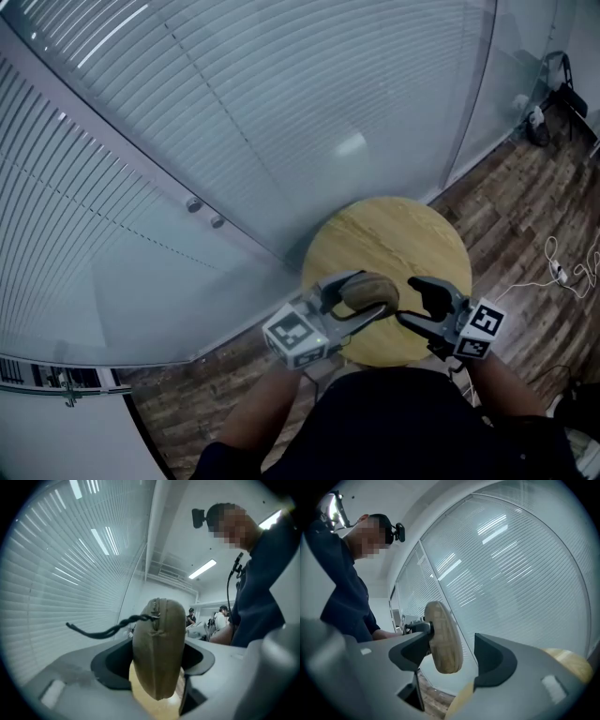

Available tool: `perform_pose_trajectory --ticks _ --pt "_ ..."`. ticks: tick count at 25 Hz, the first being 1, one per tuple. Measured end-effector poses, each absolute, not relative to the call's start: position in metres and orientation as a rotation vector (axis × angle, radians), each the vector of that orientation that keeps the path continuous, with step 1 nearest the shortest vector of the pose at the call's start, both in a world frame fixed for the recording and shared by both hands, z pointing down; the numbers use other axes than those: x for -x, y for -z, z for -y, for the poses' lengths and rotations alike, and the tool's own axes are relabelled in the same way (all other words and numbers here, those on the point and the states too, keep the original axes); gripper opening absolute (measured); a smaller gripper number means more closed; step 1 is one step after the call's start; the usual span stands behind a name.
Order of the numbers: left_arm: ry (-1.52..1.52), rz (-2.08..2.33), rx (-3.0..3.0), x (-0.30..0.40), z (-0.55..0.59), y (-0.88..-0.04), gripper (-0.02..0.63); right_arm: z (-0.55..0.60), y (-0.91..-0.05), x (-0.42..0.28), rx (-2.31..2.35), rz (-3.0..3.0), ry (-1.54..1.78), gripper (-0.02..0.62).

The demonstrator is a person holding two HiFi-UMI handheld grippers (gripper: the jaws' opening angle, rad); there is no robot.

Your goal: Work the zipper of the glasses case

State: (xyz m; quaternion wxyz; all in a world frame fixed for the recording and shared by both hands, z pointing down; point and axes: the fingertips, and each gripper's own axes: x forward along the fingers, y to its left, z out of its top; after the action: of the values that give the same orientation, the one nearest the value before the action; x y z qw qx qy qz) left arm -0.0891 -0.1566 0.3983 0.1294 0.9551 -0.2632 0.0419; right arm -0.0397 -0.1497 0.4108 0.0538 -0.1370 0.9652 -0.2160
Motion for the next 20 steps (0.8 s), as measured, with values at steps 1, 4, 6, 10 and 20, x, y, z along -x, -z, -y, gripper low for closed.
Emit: perform_pose_trajectory --ticks 1,4,6,10,20 --pt "-0.200 0.790 -2.782 0.094 0.159 -0.405 0.295 0.154 -0.408 0.037 0.446 -2.939 0.638 0.321" --pt "-0.428 0.839 -2.768 0.106 0.165 -0.432 0.295 0.163 -0.404 0.035 0.523 -2.984 0.564 0.319" --pt "-0.532 0.834 -2.770 0.106 0.165 -0.443 0.295 0.165 -0.398 0.037 0.537 -3.028 0.501 0.319" --pt "-0.735 0.796 -2.806 0.103 0.159 -0.454 0.293 0.154 -0.368 0.056 0.434 -3.148 0.290 0.319" --pt "-1.171 0.745 -2.804 0.105 0.145 -0.496 0.293 0.124 -0.385 0.122 0.204 -3.458 0.131 0.242"
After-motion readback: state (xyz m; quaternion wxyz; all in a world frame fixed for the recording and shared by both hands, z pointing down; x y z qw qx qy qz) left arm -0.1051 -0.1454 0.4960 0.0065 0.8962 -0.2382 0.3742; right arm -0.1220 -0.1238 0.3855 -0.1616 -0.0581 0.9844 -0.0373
